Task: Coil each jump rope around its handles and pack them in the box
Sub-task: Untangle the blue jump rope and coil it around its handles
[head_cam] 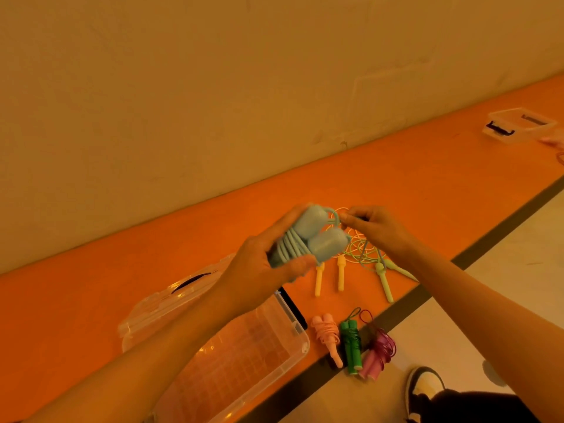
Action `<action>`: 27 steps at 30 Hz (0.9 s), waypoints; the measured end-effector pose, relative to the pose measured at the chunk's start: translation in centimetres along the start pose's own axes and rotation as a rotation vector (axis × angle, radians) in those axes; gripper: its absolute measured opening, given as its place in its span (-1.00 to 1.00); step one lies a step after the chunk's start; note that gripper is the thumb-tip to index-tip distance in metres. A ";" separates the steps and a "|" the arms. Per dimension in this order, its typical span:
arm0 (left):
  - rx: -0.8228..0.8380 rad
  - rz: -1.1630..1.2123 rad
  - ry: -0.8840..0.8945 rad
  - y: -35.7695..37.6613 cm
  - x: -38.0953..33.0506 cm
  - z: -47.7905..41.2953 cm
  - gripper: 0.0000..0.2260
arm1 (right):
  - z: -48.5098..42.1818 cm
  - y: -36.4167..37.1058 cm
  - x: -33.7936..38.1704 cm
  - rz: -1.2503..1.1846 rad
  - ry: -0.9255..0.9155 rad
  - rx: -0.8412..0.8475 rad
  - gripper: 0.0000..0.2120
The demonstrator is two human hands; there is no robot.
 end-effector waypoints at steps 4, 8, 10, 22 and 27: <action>-0.205 0.188 -0.036 -1.8 -0.1 -0.6 -0.51 | 1.1 1.0 0.6 0.010 -0.012 0.062 -0.63; -0.383 0.236 -0.071 -4.3 0.0 -1.1 -0.57 | 2.1 1.2 -0.2 0.072 -0.065 0.099 -0.70; -0.479 0.187 -0.111 -5.6 0.0 -1.3 -0.57 | 2.4 1.2 -0.8 0.114 -0.107 0.123 -0.76; -0.482 -0.516 -0.321 -7.6 6.5 -0.8 -0.46 | 9.3 7.5 5.6 0.819 -0.854 0.260 -0.80; -0.267 -0.763 -0.419 -6.6 7.6 -0.2 -0.44 | 8.8 6.0 5.9 0.788 -0.848 0.195 -0.74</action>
Point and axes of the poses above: each hand's wrist, its own z-axis away from the middle knuckle, its own y-axis out of the palm, x = y × z, the point moved 2 cm from there along -z, towards the middle knuckle
